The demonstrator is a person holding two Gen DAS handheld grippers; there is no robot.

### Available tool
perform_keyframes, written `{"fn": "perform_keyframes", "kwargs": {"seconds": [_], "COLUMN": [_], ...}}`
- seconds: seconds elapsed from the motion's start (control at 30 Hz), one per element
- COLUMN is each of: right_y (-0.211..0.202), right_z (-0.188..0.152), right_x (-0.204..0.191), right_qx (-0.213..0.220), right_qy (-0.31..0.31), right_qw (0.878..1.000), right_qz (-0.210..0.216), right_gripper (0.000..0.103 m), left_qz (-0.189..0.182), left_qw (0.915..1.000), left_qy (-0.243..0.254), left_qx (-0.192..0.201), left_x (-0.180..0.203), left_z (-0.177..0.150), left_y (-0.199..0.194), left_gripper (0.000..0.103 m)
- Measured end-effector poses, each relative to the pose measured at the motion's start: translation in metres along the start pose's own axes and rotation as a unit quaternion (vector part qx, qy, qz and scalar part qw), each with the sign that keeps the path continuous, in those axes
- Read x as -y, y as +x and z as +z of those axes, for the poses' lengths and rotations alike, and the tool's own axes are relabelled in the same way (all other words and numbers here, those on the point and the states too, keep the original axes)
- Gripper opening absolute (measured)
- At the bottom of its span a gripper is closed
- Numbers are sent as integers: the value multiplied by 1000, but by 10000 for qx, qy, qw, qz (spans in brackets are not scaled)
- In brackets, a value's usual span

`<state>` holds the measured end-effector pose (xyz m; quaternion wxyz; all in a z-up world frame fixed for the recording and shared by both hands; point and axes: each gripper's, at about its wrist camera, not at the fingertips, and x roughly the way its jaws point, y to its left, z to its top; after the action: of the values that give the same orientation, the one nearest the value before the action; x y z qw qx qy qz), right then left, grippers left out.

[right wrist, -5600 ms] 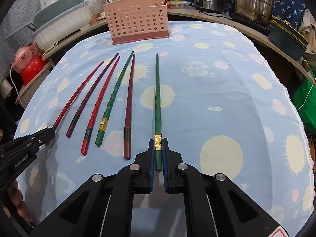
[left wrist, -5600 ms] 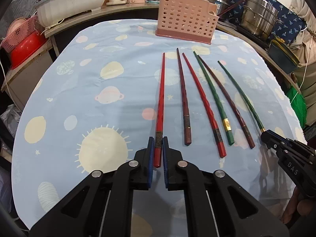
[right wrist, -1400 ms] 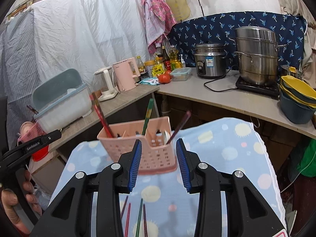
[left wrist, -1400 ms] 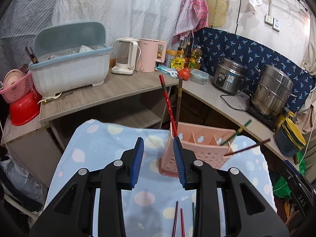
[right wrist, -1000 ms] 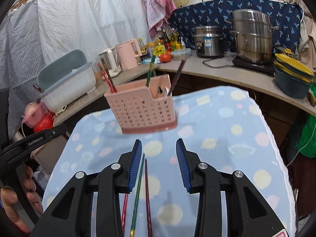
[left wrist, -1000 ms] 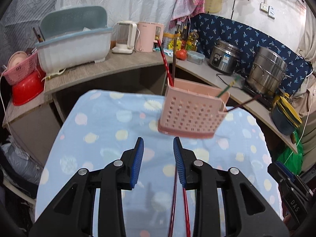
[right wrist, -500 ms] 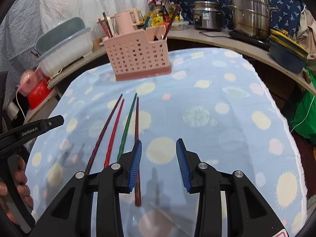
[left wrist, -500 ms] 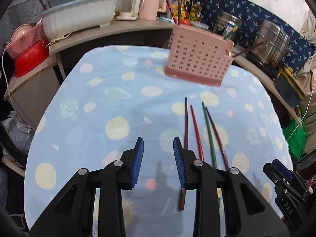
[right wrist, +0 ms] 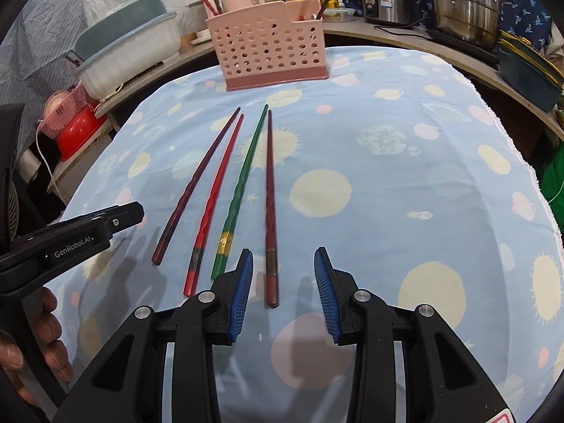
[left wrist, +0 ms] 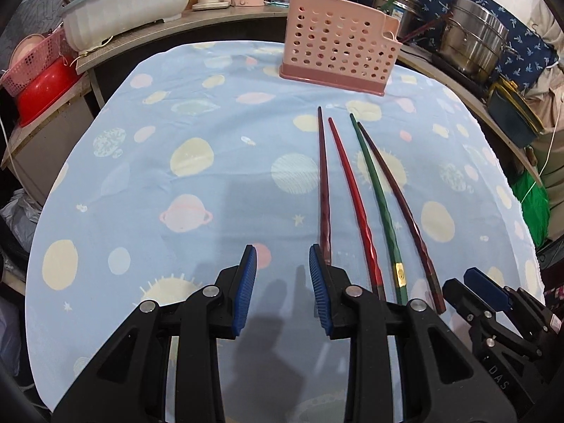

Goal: Organize utensils
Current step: 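Move both open tools back from the holder to the remaining chopsticks, then grasp a dark-red chopstick with the left tool while the right tool grasps another dark-red chopstick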

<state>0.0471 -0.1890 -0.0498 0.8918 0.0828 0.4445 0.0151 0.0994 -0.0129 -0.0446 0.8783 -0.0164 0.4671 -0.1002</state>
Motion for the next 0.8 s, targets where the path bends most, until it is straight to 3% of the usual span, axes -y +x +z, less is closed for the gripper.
{"fn": "perform_keyframes", "kwargs": {"seconds": [0.43,0.8], "right_y": [14,17], "right_z": [-5,-5], "right_x": [-8,-5], "right_qx": [-102,-89], "right_qy": [-164,-185], "right_qw": [9998,9996], "right_qz": [-75,-187], "right_gripper": [32,19], "left_qz": [74,45], "left_qw": [9998,9995], "left_qy": [156,286], "left_qx": [-68,-110], "left_x": [8,13], "left_z": [-7,-13], "left_y": [6,13], "left_gripper": [30,35]}}
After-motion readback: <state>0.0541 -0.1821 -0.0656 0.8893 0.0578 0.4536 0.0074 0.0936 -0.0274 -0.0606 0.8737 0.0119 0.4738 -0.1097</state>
